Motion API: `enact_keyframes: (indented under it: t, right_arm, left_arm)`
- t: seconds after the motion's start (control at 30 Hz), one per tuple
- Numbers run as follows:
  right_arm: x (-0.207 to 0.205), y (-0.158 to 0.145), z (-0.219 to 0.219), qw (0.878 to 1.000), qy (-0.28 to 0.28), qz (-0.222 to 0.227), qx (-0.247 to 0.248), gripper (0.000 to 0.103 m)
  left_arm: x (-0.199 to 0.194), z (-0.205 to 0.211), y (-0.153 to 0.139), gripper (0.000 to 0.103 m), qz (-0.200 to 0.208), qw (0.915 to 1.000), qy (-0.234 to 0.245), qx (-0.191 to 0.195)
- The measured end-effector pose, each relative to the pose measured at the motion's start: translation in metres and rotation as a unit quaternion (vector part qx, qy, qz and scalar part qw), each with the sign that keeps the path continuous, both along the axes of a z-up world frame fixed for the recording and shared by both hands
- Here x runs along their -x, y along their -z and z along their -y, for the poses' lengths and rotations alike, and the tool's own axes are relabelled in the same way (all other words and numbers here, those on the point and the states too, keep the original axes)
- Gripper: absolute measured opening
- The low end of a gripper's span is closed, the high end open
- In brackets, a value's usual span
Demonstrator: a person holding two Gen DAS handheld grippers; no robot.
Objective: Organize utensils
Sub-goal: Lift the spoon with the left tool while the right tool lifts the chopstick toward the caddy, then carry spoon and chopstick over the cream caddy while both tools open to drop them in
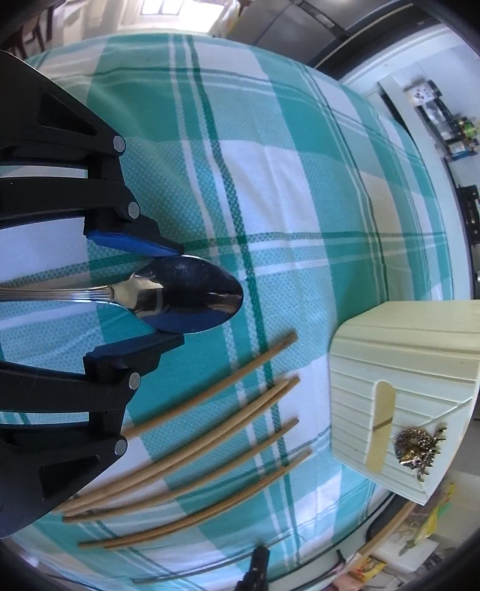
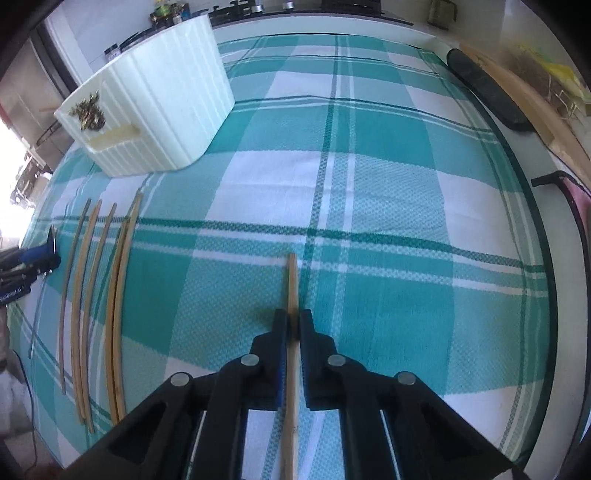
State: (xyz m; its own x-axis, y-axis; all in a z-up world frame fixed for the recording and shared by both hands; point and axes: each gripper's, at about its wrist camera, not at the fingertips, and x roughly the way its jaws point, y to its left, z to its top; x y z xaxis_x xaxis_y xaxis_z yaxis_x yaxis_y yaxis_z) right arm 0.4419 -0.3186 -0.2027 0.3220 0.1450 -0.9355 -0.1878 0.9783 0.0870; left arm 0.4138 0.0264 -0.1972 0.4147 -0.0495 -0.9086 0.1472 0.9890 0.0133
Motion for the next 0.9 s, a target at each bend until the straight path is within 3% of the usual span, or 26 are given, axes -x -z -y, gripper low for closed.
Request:
enact_keyframes:
  t: [0.2,0.37,0.53,0.7,0.9]
  right_arm:
    - [0.025,-0.054,0.012,0.994,0.017,0.089,-0.054,0.007]
    - [0.064,-0.115,0.013,0.984,-0.001,0.17,-0.06,0.007]
    - [0.099,-0.158,0.008,0.972,-0.018,0.227,-0.061,0.007]
    - [0.117,-0.189,0.0,0.959,-0.025,0.276,-0.062,0.007]
    - [0.103,-0.217,-0.007,0.951,-0.024,0.299,-0.071,0.007]
  left_arm:
    - [0.032,-0.019,-0.051,0.041,0.067,0.9965,-0.019,0.047]
    - [0.07,-0.034,-0.104,0.041,0.125,0.9882,-0.019,0.087]
    - [0.094,-0.041,-0.142,0.041,0.168,0.9796,-0.017,0.11]
    - [0.102,-0.044,-0.168,0.041,0.189,0.9737,-0.012,0.127]
    - [0.096,-0.044,-0.198,0.041,0.198,0.9707,0.004,0.135]
